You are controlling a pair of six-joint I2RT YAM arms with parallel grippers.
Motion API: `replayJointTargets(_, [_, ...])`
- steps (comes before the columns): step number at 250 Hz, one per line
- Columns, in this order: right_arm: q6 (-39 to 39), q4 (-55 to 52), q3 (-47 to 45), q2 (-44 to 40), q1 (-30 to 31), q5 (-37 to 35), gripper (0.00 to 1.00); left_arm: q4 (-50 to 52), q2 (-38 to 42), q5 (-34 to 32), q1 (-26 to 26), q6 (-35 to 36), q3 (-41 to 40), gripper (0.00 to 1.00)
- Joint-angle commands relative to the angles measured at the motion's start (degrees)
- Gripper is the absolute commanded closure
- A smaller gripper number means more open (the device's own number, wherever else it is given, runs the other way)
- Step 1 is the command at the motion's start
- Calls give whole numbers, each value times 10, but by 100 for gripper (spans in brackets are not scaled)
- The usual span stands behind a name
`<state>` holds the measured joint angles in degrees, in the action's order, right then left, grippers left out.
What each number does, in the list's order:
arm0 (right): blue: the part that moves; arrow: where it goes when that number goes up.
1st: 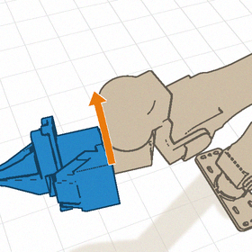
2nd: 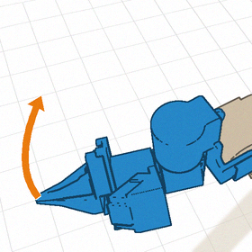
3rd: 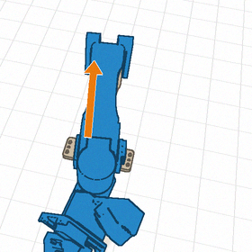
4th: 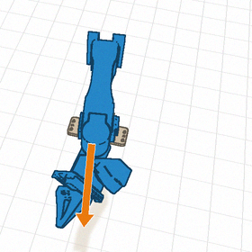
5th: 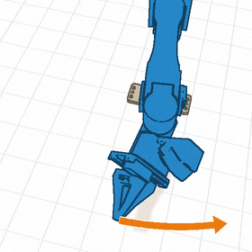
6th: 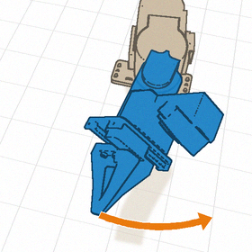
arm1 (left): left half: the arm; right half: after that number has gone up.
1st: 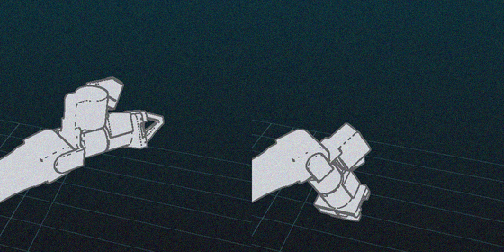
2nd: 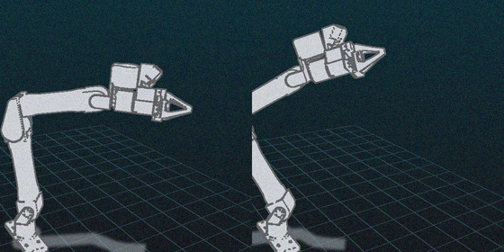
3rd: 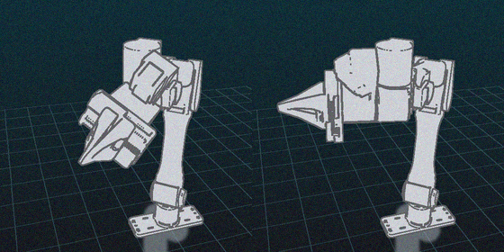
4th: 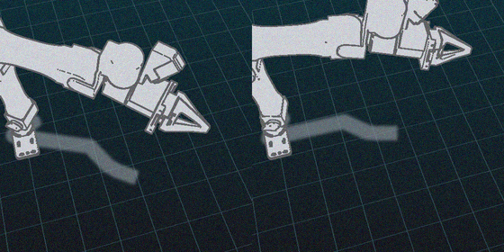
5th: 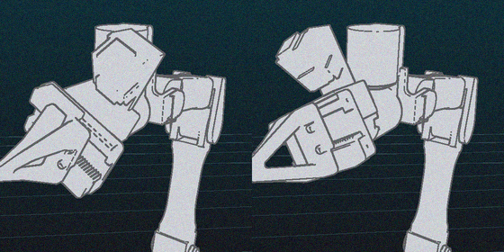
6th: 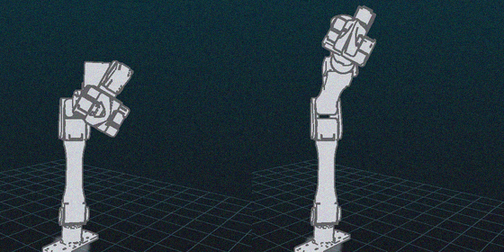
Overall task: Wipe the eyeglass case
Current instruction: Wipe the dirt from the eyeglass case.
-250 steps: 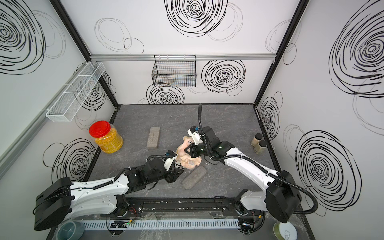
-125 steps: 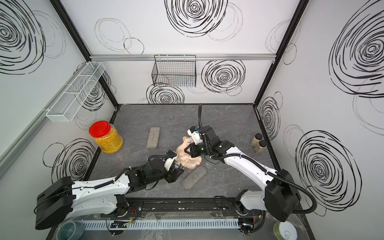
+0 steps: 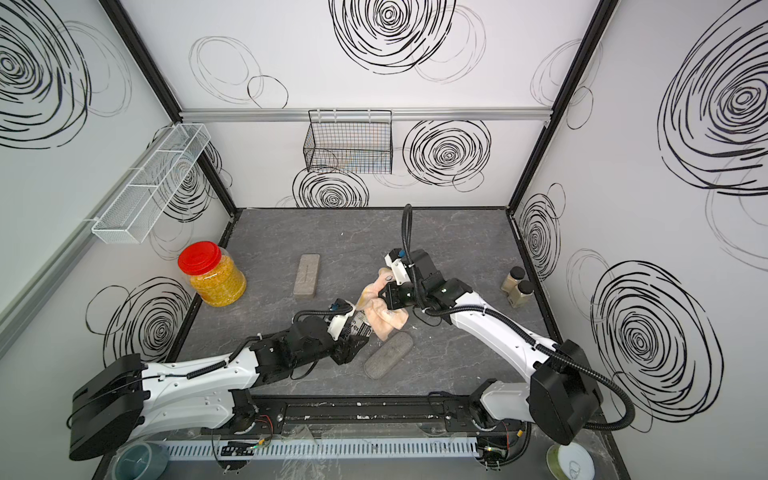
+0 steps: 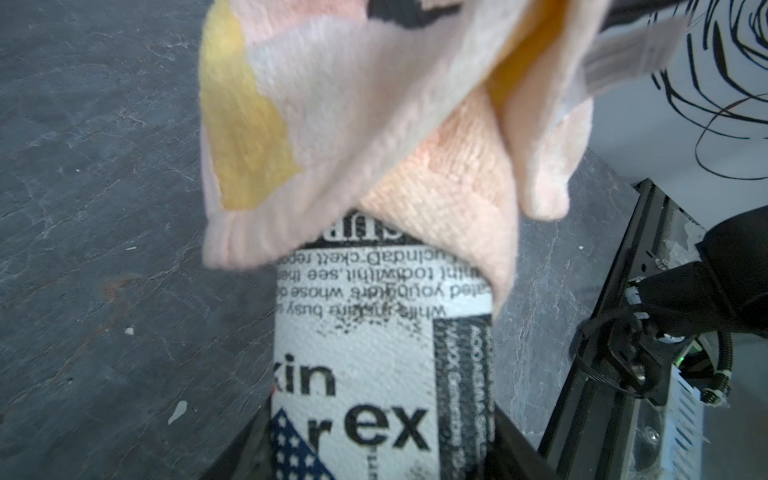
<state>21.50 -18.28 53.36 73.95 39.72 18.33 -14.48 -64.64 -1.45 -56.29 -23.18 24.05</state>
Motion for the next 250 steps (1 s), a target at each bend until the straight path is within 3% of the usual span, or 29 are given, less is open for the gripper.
replayJointTargets(1, [-28, 10, 11, -6, 38, 45, 100, -58, 11, -8, -3, -6, 3, 40])
replayJointTargets(26, [-23, 5, 16, 2, 51, 48, 100, -72, 10, 16, 6, -10, -2, 40])
replayJointTargets(48, [-9, 3, 7, -9, 47, 8, 100, -92, 15, 56, 24, -34, -13, 40])
replayJointTargets(98, [32, -9, -8, -55, -24, -46, 100, -135, 52, 132, 70, -65, -46, 40])
replayJointTargets(122, [23, 21, -27, -83, -44, -14, 100, -146, 64, 165, 91, -81, -58, 40])
replayJointTargets(161, [3, 100, -56, -116, -17, 80, 100, -170, 65, 206, 115, -97, -64, 40])
replayJointTargets(221, [7, 107, -37, -73, 33, 176, 100, -209, 17, 277, 142, -116, -37, 40])
replayJointTargets(235, [12, 98, -27, -65, 36, 170, 100, -215, 6, 292, 148, -119, -31, 41])
replayJointTargets(250, [22, 70, -13, -58, 35, 100, 100, -232, 0, 308, 153, -126, -32, 41])
